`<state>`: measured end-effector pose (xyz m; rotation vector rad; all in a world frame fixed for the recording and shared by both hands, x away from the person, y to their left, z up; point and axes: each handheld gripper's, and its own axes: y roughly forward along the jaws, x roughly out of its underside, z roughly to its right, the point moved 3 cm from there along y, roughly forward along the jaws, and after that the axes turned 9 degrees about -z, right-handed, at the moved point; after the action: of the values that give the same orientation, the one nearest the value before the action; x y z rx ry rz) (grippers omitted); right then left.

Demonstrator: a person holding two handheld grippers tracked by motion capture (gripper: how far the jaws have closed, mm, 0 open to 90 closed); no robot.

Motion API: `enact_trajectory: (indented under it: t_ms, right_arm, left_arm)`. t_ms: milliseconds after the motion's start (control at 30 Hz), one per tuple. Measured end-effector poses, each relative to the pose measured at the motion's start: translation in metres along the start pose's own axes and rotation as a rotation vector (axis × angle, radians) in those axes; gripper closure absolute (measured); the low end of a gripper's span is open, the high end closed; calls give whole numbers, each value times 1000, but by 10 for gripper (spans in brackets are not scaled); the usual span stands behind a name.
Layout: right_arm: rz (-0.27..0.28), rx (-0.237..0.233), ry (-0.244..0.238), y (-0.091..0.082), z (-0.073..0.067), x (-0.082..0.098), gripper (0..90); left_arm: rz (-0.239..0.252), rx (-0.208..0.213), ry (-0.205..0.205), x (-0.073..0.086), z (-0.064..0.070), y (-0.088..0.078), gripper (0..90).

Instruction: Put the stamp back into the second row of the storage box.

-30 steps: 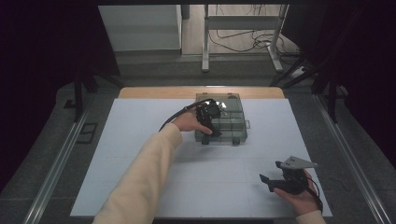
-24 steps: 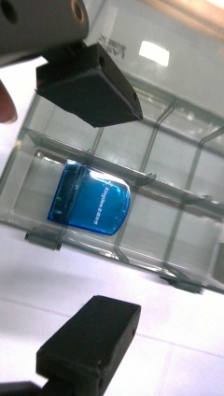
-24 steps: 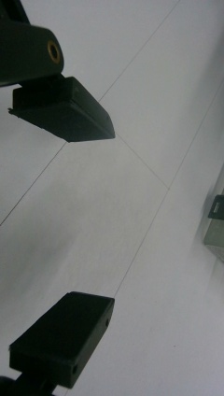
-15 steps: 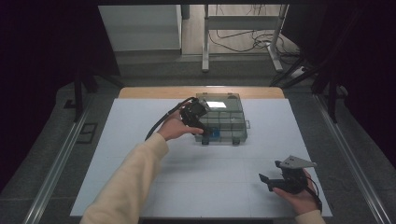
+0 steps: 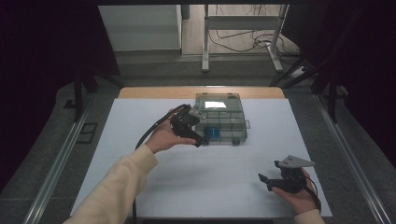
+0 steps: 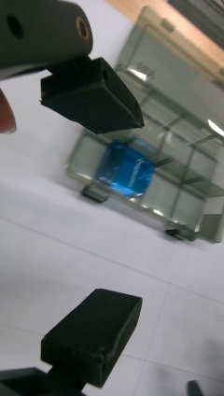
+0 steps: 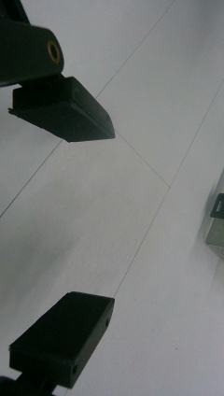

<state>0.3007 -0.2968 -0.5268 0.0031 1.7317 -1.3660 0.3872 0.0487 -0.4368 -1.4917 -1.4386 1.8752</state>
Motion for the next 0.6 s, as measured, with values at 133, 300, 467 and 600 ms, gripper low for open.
enact_trajectory:
  t_ms: [133,300,467,600]
  right_arm:
    - [-1,2,1,-1,1,0,164]
    - [4,3,0,0,0,-1,164]
    - [7,2,1,-1,-1,-2,163]
    - [24,-5,4,-3,-1,-2,162]
  left_arm:
    - [-5,-8,-38,21,4,-1,143]
    - [13,-17,-130,57,12,-3,140]
    - [43,-72,-233,89,16,-11,148]
    - [72,-127,-271,114,20,-17,145]
